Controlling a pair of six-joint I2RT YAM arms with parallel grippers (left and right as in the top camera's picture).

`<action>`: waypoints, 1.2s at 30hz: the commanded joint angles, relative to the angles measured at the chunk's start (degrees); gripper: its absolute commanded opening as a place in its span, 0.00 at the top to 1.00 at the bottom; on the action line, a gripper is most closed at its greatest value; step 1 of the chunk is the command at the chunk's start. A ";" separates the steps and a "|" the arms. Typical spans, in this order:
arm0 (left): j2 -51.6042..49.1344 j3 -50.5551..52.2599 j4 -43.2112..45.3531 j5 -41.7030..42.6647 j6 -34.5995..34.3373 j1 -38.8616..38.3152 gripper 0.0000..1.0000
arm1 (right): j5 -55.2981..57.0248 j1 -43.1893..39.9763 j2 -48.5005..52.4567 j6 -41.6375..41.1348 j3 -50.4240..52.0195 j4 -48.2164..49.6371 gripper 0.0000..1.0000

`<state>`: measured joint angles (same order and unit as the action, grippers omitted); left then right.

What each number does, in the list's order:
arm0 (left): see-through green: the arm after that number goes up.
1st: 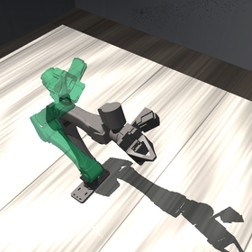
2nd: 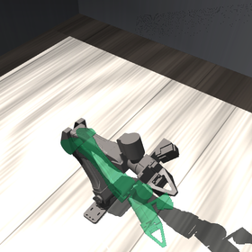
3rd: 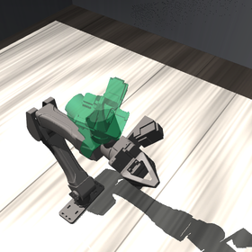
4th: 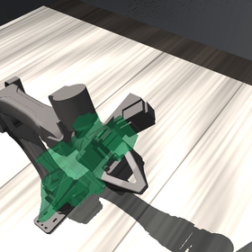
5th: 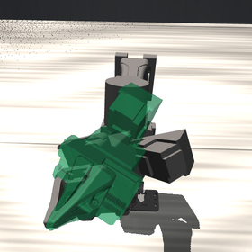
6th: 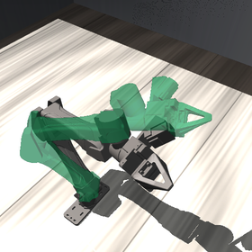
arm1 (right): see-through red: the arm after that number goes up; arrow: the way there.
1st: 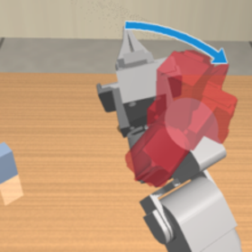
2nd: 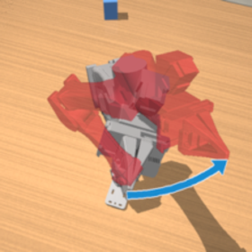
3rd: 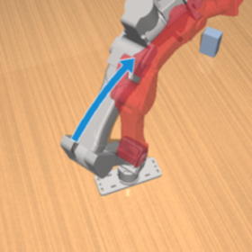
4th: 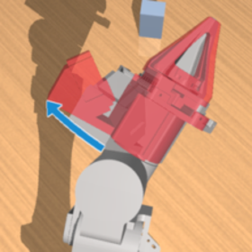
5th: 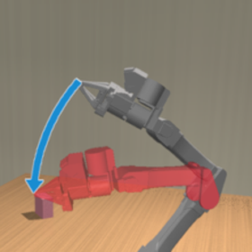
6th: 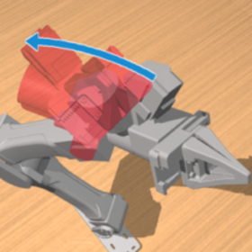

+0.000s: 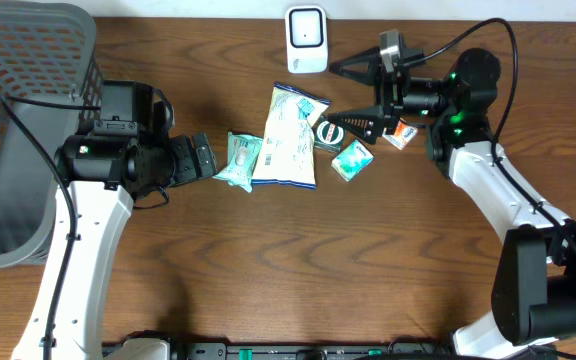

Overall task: Scan the item barcode
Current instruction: 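Reach the right gripper to the white snack bag and grasp it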

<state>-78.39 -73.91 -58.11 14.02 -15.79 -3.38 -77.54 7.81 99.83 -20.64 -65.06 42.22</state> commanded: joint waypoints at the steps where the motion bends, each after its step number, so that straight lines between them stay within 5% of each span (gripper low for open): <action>1: -0.04 -0.20 -0.11 -0.39 0.55 0.31 0.02 | 10.38 0.35 -0.72 -0.92 -1.38 -4.83 0.01; 8: -0.04 -0.20 -0.11 -0.39 0.55 0.31 0.02 | 28.98 1.33 -0.70 14.67 -1.36 -30.58 0.01; 17: -0.04 -0.20 -0.11 -0.39 0.55 0.31 0.02 | 32.30 4.17 -0.70 4.42 -1.33 -36.44 0.01; 21: -0.04 -0.20 -0.11 -0.39 0.55 0.31 0.02 | 57.24 10.43 -0.20 -0.37 -1.33 -46.03 0.01; 25: -0.04 -0.20 -0.11 -0.39 0.55 0.31 0.02 | 68.22 16.28 1.68 -0.35 -1.33 -47.43 0.01; 33: -0.04 -0.20 -0.11 -0.39 0.55 0.31 0.02 | 69.59 18.10 8.83 -4.20 -1.33 -48.22 0.01; 36: -0.04 -0.20 -0.11 -0.39 0.57 0.31 0.02 | 59.06 18.12 13.33 -5.27 -1.33 -45.97 0.01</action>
<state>-78.39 -73.91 -58.08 14.00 -15.79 -3.38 -10.52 25.96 110.15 -23.75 -66.04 -5.30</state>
